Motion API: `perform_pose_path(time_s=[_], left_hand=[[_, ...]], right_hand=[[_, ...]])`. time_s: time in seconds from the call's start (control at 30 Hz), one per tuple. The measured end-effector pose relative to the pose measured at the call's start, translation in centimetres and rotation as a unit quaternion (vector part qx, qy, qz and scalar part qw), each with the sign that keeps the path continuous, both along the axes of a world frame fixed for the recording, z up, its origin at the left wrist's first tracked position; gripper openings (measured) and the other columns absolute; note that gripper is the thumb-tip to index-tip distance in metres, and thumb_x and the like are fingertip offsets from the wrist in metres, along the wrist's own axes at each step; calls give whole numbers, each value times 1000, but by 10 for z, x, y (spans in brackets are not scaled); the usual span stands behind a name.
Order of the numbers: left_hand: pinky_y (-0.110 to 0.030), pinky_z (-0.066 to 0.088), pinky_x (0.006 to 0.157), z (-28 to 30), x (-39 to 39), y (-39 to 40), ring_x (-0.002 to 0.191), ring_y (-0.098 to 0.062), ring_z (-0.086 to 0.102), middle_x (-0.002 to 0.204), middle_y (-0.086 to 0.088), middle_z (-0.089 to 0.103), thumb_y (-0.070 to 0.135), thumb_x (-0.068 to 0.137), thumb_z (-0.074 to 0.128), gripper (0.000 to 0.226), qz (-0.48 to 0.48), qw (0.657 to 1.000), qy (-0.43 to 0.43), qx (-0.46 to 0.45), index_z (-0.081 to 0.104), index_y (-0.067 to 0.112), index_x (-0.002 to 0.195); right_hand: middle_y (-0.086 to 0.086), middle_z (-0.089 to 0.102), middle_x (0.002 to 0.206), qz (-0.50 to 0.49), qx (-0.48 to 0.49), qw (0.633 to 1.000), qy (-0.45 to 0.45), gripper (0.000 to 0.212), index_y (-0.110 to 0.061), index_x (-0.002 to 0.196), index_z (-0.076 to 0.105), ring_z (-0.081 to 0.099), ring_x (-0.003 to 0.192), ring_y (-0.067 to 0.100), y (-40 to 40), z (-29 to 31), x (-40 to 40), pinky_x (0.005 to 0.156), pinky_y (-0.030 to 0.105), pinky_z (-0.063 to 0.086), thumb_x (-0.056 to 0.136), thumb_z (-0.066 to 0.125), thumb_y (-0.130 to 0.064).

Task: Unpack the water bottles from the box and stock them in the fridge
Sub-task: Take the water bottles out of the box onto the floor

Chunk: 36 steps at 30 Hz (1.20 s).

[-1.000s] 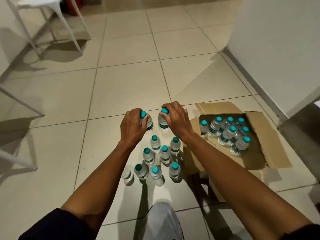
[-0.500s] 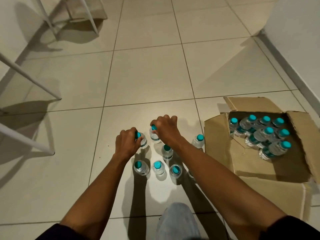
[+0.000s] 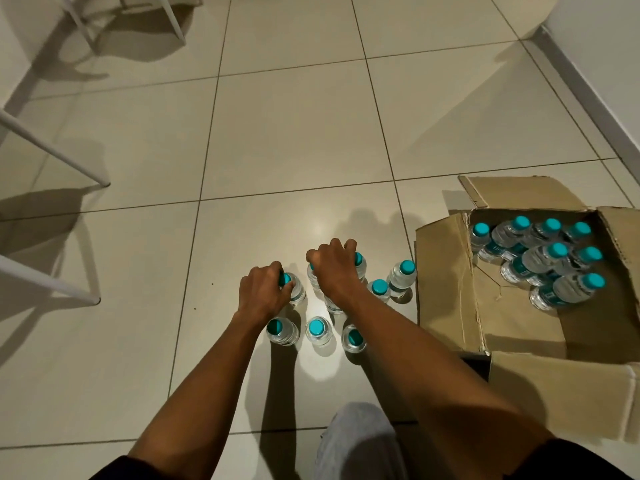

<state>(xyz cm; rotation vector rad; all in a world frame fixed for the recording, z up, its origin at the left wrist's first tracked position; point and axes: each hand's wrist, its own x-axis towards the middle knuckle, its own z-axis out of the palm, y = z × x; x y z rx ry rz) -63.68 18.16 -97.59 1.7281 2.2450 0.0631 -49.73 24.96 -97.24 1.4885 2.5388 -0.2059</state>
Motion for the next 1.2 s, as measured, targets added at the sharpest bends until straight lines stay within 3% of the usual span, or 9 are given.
perform_pose_path(time_s=[0.17, 0.3, 0.47, 0.63, 0.87, 1.2], left_hand=[[-31, 51, 74, -1, 2, 5, 80, -19, 58, 102, -8, 67, 44, 94, 56, 36, 11, 1000, 3, -21, 56, 13, 113], [-38, 55, 81, 5, 3, 11, 90, -24, 61, 108, -9, 66, 53, 94, 50, 46, 30, 997, 32, -56, 55, 14, 117], [-40, 50, 85, 23, 22, 19, 106, -28, 54, 122, -12, 60, 51, 95, 48, 48, 29, 998, -1, 52, 54, 14, 125], [-44, 46, 87, 49, 77, 37, 106, -30, 52, 116, -12, 62, 40, 96, 52, 38, -13, 986, -66, 155, 58, 11, 121], [-40, 44, 86, 64, 188, 54, 105, -27, 50, 110, -8, 61, 31, 96, 55, 29, -124, 966, -132, 183, 59, 12, 118], [-36, 42, 90, 57, 294, 82, 108, -25, 48, 122, -8, 57, 34, 95, 55, 35, -258, 956, -85, 114, 55, 15, 124]], right_hand=[[4, 65, 109, -6, 0, 999, 31, 37, -23, 120, 55, 52, 109, 25, 6, 0, 4, 94, 44, 34, 87, 71, -23], [4, 63, 122, -45, 4, 988, 145, 34, -23, 129, 55, 53, 112, 25, 6, 3, 20, 91, 42, 36, 97, 55, -35], [4, 59, 132, -90, 46, 969, 224, 37, -22, 134, 53, 53, 115, 24, 0, 16, 68, 93, 38, 41, 99, 52, -35], [5, 58, 131, -155, 88, 961, 211, 36, -21, 133, 53, 53, 114, 25, 2, 33, 147, 93, 39, 43, 99, 52, -31], [6, 58, 119, -257, 125, 941, 179, 29, -18, 125, 54, 54, 105, 24, -9, 42, 264, 86, 38, 48, 97, 52, -27], [12, 50, 131, -350, 96, 923, 127, 43, -15, 132, 49, 51, 113, 27, -5, 26, 370, 90, 41, 49, 91, 63, -18]])
